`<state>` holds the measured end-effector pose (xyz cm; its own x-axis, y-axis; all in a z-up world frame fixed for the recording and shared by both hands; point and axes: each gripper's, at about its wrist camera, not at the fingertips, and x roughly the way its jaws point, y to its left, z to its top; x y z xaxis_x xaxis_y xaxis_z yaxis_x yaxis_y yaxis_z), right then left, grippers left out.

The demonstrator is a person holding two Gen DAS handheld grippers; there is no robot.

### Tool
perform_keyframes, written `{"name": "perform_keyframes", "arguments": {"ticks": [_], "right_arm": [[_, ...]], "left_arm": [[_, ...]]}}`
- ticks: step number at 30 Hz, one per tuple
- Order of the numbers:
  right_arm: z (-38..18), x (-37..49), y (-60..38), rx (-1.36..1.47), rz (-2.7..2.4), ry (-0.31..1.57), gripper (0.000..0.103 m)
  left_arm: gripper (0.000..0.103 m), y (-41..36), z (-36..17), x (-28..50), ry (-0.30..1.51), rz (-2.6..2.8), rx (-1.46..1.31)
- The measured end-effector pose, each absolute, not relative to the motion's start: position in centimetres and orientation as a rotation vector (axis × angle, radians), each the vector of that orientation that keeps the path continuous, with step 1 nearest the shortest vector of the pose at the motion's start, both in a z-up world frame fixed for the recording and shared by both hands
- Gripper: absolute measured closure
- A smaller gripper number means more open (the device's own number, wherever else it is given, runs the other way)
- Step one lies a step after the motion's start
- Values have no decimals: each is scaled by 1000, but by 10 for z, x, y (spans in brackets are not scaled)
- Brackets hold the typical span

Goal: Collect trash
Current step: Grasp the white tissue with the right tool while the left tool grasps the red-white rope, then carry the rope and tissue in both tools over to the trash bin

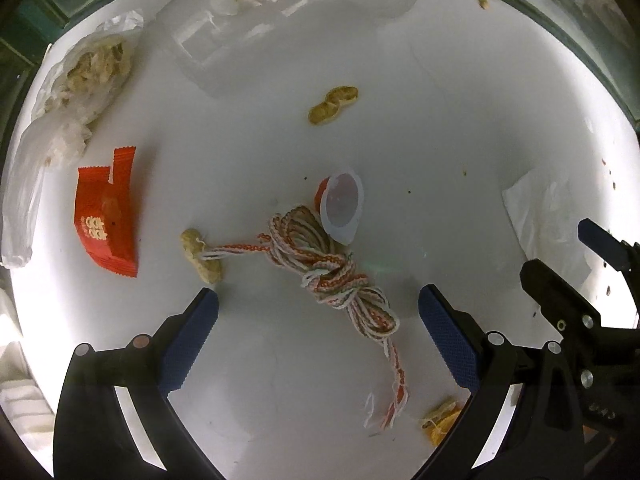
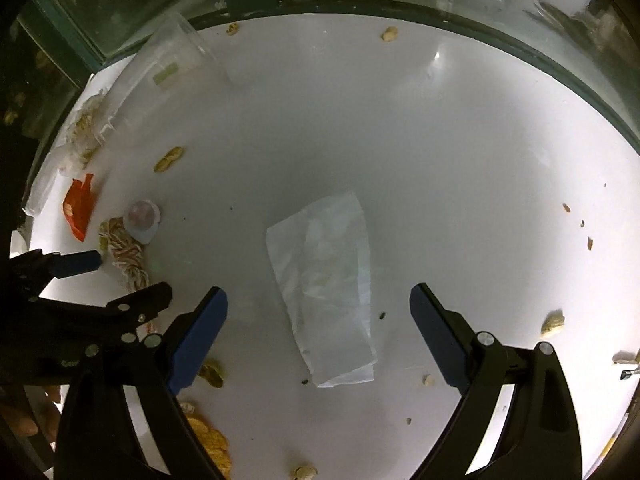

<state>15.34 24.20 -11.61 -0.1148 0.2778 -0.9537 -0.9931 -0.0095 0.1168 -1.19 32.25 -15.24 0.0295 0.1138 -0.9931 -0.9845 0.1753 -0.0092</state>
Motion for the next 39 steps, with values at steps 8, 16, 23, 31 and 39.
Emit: {"name": "perform_keyframes", "arguments": {"ticks": [8, 16, 23, 31, 39], "right_arm": [[-120, 150, 245, -972, 1405, 1083, 68], [-120, 154, 243, -929, 1413, 1130, 87], [-120, 154, 243, -904, 1419, 1146, 87], [-111, 158, 239, -869, 1448, 1144, 91], [-100, 162, 228, -851, 1471, 1162, 92]], "left_arm": [[8, 298, -145, -14, 1190, 1120, -963], [41, 291, -118, -9, 1156, 1112, -903], [86, 295, -106, -13, 1100, 1101, -947], [88, 288, -108, -14, 1090, 1070, -953], [88, 290, -86, -20, 1053, 1049, -959]]}}
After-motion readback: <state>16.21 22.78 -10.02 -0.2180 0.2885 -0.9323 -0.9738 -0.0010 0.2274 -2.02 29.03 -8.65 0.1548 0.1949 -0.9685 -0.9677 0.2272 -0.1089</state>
